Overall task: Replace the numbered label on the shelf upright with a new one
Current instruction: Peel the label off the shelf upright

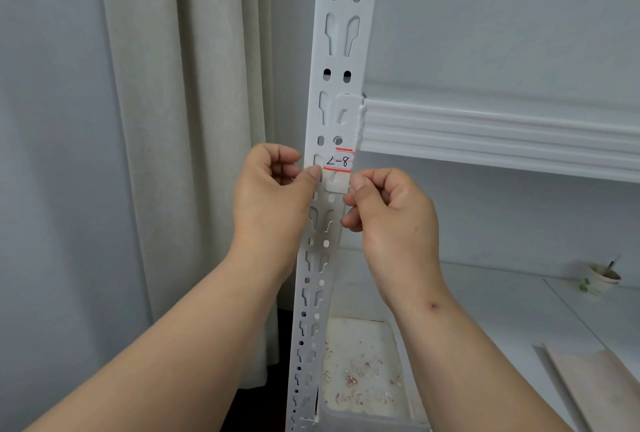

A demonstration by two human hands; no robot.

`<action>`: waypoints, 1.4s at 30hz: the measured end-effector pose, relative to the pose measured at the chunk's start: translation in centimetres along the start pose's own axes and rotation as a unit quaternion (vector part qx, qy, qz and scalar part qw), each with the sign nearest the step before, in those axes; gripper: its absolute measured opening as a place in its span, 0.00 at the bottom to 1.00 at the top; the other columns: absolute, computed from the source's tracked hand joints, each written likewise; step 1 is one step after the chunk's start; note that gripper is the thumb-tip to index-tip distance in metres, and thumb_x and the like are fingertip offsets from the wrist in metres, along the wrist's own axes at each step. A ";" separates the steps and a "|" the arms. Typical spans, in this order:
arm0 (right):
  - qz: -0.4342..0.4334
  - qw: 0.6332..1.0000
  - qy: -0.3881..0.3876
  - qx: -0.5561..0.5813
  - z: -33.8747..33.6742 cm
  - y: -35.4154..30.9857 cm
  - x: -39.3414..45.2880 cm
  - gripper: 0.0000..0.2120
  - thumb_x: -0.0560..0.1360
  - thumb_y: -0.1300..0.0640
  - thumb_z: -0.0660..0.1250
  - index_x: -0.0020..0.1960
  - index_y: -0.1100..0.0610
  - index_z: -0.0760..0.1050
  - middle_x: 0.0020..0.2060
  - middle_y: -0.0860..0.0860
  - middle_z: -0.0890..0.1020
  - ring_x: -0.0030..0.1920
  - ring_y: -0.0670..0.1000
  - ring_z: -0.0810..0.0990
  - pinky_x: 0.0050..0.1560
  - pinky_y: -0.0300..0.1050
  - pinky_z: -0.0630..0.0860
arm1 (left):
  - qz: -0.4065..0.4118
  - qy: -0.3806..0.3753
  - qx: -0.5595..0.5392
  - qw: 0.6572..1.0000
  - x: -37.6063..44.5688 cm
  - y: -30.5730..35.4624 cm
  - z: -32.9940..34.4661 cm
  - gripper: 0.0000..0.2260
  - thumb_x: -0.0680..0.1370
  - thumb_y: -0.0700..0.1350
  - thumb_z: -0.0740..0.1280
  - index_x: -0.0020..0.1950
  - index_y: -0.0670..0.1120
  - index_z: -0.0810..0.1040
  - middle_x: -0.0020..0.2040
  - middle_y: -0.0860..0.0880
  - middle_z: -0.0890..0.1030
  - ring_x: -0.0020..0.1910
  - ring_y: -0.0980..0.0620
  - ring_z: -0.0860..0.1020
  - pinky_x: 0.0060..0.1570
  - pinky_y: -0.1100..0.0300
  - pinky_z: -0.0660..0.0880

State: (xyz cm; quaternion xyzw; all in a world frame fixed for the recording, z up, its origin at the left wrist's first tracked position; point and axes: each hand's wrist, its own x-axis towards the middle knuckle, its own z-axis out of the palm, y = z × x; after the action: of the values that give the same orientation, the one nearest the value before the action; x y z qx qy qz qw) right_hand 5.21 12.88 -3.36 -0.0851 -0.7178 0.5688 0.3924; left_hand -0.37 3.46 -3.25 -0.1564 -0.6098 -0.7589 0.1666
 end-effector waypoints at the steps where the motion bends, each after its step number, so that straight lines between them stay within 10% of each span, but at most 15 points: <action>1: 0.000 1.000 -0.001 -0.002 0.0 0.1 0.0 0.05 0.78 0.58 0.64 0.44 0.55 0.77 0.36 0.50 0.82 0.27 0.43 0.77 0.33 0.34 0.76 | -0.011 -0.008 -0.017 1.000 0.1 -0.1 -0.1 0.10 0.74 0.37 0.72 0.46 0.50 0.74 0.38 0.54 0.73 0.33 0.63 0.72 0.38 0.71 0.73; 35: -0.053 0.998 0.019 -0.027 0.8 0.5 0.3 0.05 0.78 0.57 0.63 0.44 0.53 0.75 0.33 0.47 0.81 0.28 0.42 0.79 0.33 0.33 0.75 | -0.047 -0.044 -0.082 0.994 0.8 -1.8 -0.2 0.11 0.71 0.40 0.76 0.44 0.49 0.75 0.41 0.47 0.74 0.40 0.51 0.74 0.42 0.61 0.73; 42: -0.053 0.998 0.007 -0.038 0.6 0.4 0.3 0.06 0.78 0.57 0.63 0.43 0.52 0.75 0.33 0.47 0.81 0.30 0.44 0.80 0.35 0.37 0.76 | 0.046 -0.019 -0.034 0.998 1.5 1.9 1.0 0.11 0.75 0.42 0.73 0.41 0.49 0.70 0.37 0.51 0.71 0.34 0.58 0.70 0.38 0.65 0.73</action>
State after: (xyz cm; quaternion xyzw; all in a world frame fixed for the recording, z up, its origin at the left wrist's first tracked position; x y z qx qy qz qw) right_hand 4.48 12.72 -3.58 -0.0653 -0.7399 0.5188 0.4233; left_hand -0.87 3.95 -0.69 -0.2041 -0.5787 -0.7677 0.1845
